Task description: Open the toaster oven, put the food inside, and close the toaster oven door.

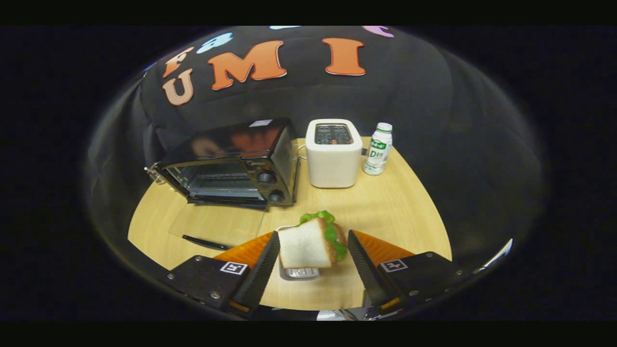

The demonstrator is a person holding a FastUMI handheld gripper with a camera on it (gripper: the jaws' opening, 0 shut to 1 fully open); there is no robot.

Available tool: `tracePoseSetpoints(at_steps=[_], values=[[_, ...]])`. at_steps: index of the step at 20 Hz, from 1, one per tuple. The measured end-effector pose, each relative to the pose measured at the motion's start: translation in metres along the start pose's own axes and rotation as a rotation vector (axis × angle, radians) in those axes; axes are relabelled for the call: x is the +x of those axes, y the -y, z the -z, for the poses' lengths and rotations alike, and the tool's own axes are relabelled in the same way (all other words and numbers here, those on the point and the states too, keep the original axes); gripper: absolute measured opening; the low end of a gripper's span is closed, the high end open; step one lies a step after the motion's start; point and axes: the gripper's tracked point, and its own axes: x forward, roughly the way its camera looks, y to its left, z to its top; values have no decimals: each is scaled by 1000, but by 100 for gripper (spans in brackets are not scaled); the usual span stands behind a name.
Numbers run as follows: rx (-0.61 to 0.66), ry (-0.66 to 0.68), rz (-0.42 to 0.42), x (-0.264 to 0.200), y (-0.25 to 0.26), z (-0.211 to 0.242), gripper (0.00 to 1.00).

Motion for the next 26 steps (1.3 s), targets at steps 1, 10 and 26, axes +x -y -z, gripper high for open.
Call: tracePoseSetpoints(at_steps=[1, 10, 26], values=[[-2, -9, 0, 6, 5, 1, 86], [-5, -193, -76, 57, 18, 41, 88], [250, -282, -202, 51, -18, 60, 29]])
